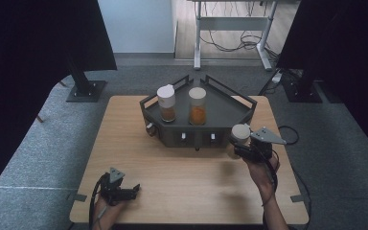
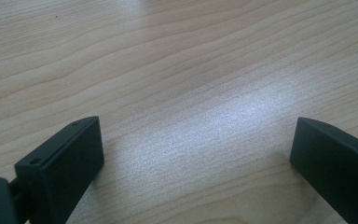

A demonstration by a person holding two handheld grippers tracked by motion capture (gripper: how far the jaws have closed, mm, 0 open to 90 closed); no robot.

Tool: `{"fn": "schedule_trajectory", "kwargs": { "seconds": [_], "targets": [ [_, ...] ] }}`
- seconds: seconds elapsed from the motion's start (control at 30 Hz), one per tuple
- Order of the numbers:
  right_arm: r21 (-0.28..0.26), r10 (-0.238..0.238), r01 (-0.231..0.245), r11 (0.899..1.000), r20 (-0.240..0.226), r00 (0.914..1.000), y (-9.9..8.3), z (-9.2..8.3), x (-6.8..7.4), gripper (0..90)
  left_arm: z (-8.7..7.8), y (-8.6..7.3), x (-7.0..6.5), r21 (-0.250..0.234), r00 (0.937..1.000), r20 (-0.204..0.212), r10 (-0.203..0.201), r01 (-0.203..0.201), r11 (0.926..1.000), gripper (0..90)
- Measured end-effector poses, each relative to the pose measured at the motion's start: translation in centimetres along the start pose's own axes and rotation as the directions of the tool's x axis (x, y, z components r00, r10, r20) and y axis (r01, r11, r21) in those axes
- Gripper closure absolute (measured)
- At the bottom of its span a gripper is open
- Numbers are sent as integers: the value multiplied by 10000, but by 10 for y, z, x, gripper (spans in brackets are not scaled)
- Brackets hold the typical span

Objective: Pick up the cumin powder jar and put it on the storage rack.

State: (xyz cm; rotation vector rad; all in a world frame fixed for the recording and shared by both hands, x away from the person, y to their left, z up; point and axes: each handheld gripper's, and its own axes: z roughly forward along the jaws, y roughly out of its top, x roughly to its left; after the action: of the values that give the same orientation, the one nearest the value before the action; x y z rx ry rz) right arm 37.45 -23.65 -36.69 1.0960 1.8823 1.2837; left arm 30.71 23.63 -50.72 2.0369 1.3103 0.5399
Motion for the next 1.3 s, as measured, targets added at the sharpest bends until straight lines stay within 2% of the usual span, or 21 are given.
{"fn": "schedule_trajectory", "kwargs": {
  "seconds": [0.8, 1.3],
  "targets": [
    [-174, -149, 147, 9997, -107, 9998, 45, -5, 2, 330, 0, 0, 0, -48, 10000, -3, -69, 69, 10000, 23],
    [-264, -229, 229, 9994, -3, 9997, 67, 3, 4, 330, 0, 0, 0, -47, 10000, -9, -50, 50, 10000, 23]
  ]
}}
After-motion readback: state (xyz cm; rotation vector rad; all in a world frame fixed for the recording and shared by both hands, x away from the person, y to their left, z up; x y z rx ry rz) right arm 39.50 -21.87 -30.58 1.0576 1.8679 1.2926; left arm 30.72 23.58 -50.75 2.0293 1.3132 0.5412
